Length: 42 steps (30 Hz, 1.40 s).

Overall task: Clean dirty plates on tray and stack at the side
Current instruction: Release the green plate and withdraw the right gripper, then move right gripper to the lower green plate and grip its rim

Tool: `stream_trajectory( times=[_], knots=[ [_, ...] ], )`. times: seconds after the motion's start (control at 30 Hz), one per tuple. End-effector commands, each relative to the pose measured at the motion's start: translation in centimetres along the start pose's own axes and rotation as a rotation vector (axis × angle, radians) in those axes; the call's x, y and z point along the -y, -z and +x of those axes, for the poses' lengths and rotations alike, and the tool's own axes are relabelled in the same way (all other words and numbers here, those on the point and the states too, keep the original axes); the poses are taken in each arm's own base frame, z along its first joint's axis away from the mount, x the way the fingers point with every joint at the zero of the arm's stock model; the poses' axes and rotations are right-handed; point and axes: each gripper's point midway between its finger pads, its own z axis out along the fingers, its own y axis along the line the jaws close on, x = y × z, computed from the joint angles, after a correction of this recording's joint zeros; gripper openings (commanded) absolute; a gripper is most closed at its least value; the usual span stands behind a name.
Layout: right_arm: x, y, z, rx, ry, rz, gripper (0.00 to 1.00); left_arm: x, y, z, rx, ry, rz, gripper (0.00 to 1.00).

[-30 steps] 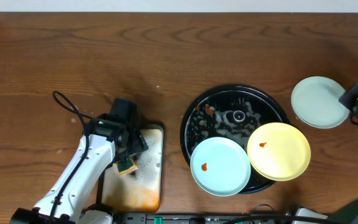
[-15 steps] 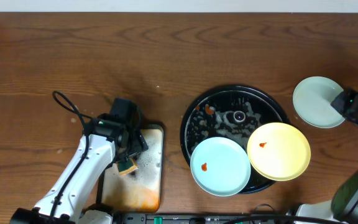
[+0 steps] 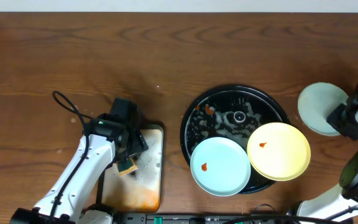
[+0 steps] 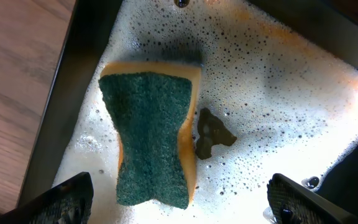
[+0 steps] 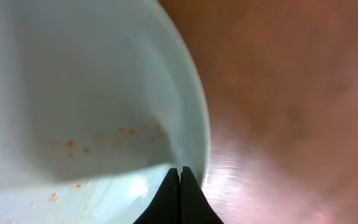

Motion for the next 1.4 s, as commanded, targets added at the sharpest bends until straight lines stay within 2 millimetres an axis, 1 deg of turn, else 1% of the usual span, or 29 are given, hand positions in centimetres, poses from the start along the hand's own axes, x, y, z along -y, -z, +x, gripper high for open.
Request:
stream_trajectory(
  times=[0.0, 0.03, 0.07, 0.13, 0.17, 0.23, 0.3, 0.37, 0.47, 0.53, 0.6, 0.63, 0.73, 0.77, 0.87, 0.93, 0.97, 1.03, 1.13, 1.2, 1.37],
  knots=[
    [1.7, 2.6, -2.2, 0.095, -0.101, 0.023, 0.01, -0.2, -0.1, 0.0, -0.004, 0.001, -0.010, 0.90],
    [0.6, 3.5, -2.4, 0.103, -0.101, -0.043, 0.01, -0.2, -0.1, 0.0, -0.003, 0.001, -0.010, 0.90],
    [-0.4, 4.4, -2.5, 0.109, -0.097, -0.106, 0.04, -0.2, -0.1, 0.0, -0.003, 0.001, -0.010, 0.91],
    [-2.9, 6.9, -2.4, 0.120, -0.073, -0.260, 0.12, -0.2, -0.1, 0.0, -0.003, 0.001, -0.010, 0.90],
    [-4.8, 8.6, -2.1, 0.123, -0.029, -0.367, 0.17, -0.2, -0.1, 0.0, -0.003, 0.001, -0.010, 0.91],
    [-7.9, 12.1, -0.8, 0.119, 0.086, -0.559, 0.24, -0.2, -0.1, 0.0, -0.003, 0.001, -0.010, 0.90],
    [-10.7, 15.7, 1.5, 0.101, 0.204, -0.720, 0.27, -0.2, -0.1, 0.0, -0.003, 0.001, -0.010, 0.90],
    [-12.5, 18.1, 4.3, 0.075, 0.315, -0.795, 0.29, -0.2, -0.1, 0.0, -0.003, 0.001, -0.010, 0.90],
    [-14.1, 19.9, 9.3, -0.006, 0.474, -0.811, 0.30, -0.2, -0.1, 0.0, -0.003, 0.001, -0.010, 0.91],
    [-15.3, 20.7, 13.3, -0.068, 0.625, -0.815, 0.30, -0.2, -0.1, 0.0, -0.003, 0.001, -0.010, 0.91],
    [-16.1, 21.3, 17.0, -0.118, 0.776, -0.818, 0.32, -0.2, -0.1, 0.0, -0.003, 0.001, -0.010, 0.90],
    [-16.5, 21.5, 19.0, -0.144, 0.849, -0.815, 0.35, -0.2, -0.1, 0.0, -0.003, 0.001, -0.010, 0.91],
    [-16.9, 21.3, 23.1, -0.176, 1.008, -0.744, 0.43, -0.2, -0.1, 0.0, -0.003, 0.001, -0.010, 0.90],
    [-17.0, 21.1, 24.0, -0.174, 1.052, -0.713, 0.43, -0.2, -0.1, 0.0, -0.003, 0.001, -0.010, 0.91],
    [-16.9, 20.1, 26.4, -0.166, 1.175, -0.616, 0.38, -0.2, -0.1, 0.0, -0.003, 0.001, -0.010, 0.90],
    [-17.1, 19.8, 27.9, -0.177, 1.234, -0.590, 0.31, -0.2, -0.1, 0.0, -0.003, 0.001, -0.010, 0.90],
    [-17.3, 19.6, 28.7, -0.189, 1.259, -0.587, 0.24, -0.2, -0.1, 0.0, -0.003, 0.001, -0.010, 0.90],
    [-17.4, 19.2, 30.2, -0.220, 1.303, -0.573, 0.16, -0.2, -0.1, 0.0, -0.003, 0.001, -0.010, 0.91],
    [-17.4, 18.1, 32.1, -0.270, 1.360, -0.531, 0.12, -0.2, -0.1, 0.0, -0.003, 0.001, -0.010, 0.90],
    [-17.4, 17.4, 33.0, -0.293, 1.386, -0.509, 0.09, -0.2, -0.1, 0.0, -0.003, 0.001, -0.010, 0.90],
    [-18.1, 15.5, 34.7, -0.333, 1.405, -0.468, 0.07, -0.2, -0.1, 0.0, -0.003, 0.001, -0.010, 0.90]
  ],
)
